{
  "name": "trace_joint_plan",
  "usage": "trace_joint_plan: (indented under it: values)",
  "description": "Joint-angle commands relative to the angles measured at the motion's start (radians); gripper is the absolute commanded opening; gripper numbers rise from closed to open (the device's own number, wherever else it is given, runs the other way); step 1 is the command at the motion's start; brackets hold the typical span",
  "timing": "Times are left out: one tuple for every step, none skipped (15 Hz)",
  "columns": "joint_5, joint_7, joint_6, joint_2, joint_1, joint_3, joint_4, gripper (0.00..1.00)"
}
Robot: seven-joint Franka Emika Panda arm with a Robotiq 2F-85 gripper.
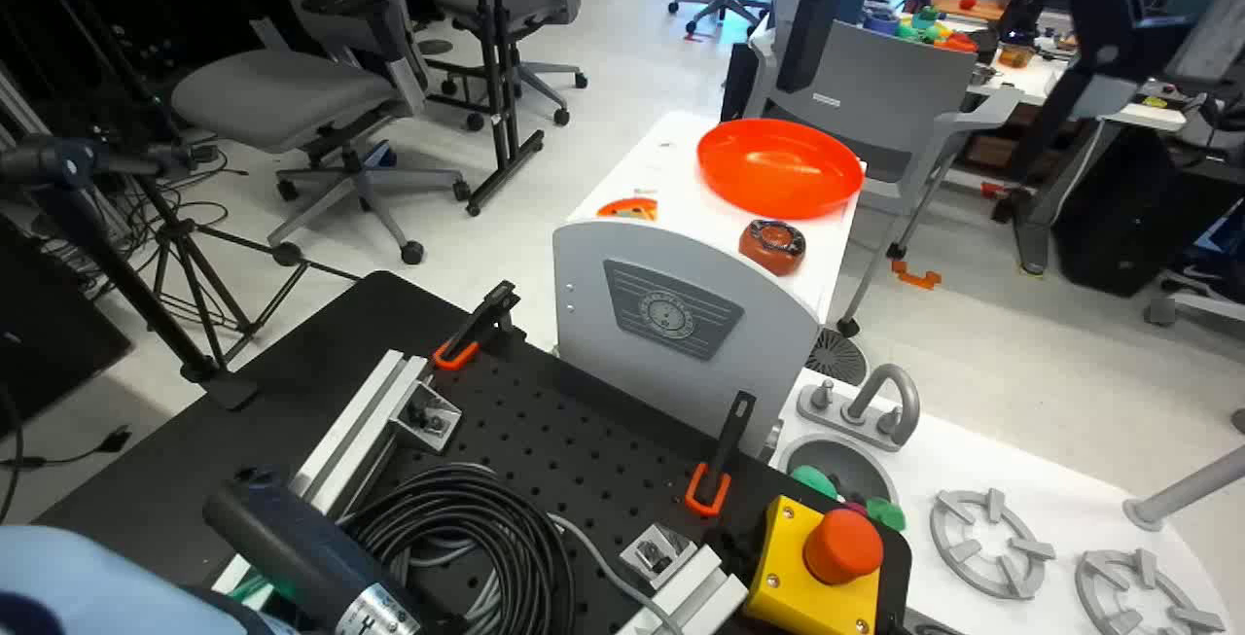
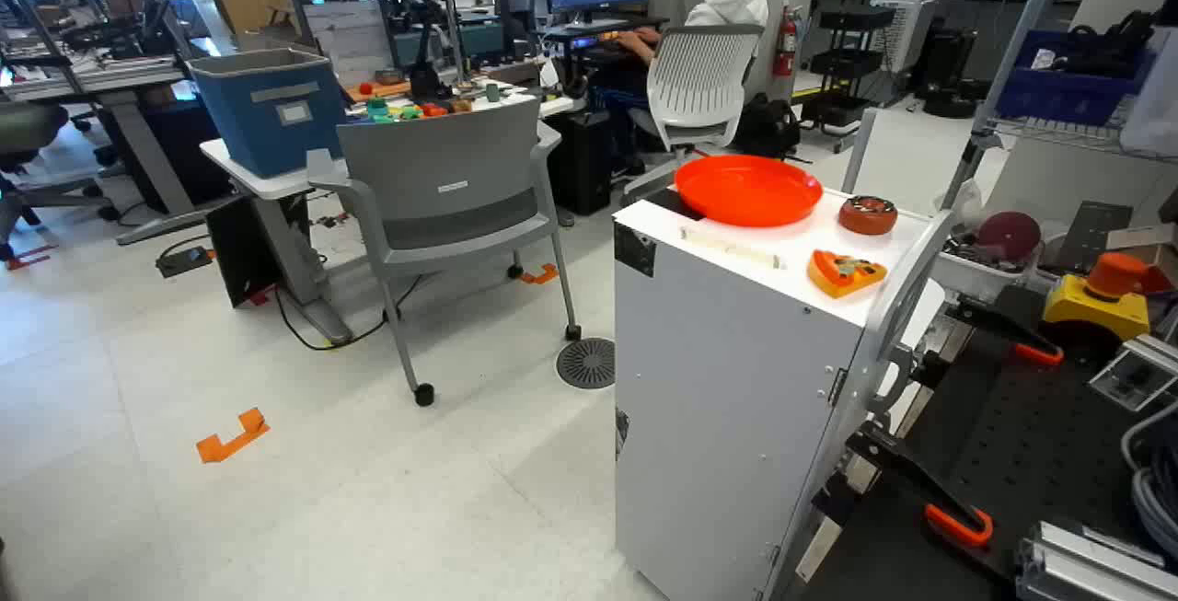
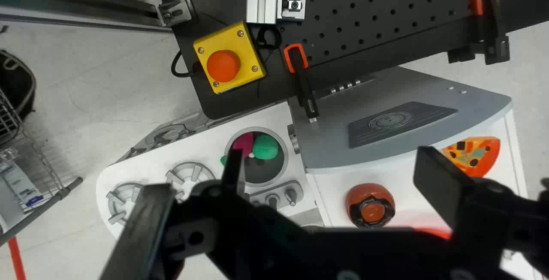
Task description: Place the donut toy on the orange plate
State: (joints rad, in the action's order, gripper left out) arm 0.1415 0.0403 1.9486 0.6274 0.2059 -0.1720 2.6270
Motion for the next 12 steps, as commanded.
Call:
trace_joint_plan:
  values:
    - [-0.001,0.001,-0.002,0.0,0.001,0.001,-0.001,1.0]
    - [-0.001,0.001,-0.002,0.0,0.001,0.001,-0.001,1.0]
    - [-0.001,0.001,-0.002,0.0,0.001,0.001,-0.001,1.0]
    - [-0.001,0.001,-0.002,0.0,0.001,0.001,-0.001,1.0]
    - [-0.001,0.001,-0.002,0.0,0.001,0.001,-0.001,1.0]
    - [-0.001,0.001,-0.002,0.0,0.001,0.001,-0.001,1.0]
    - [-0.001,0.001,-0.002,0.0,0.001,0.001,-0.001,1.0]
    - [0.0,0.0,-0.003,-0.003,0.0,0.003,-0.004,1.0]
    - [-0.001,-0.001,-0.003,-0.003,-0.001,0.003,-0.005,1.0]
    - [-0.004,-0.003,-0.001,-0.005,-0.002,0.004,-0.009,1.0]
    - [-0.007,-0.005,-0.003,-0.007,-0.003,0.004,-0.013,1.0]
    - [-0.007,0.0,-0.007,-0.01,-0.005,0.004,-0.017,1.0]
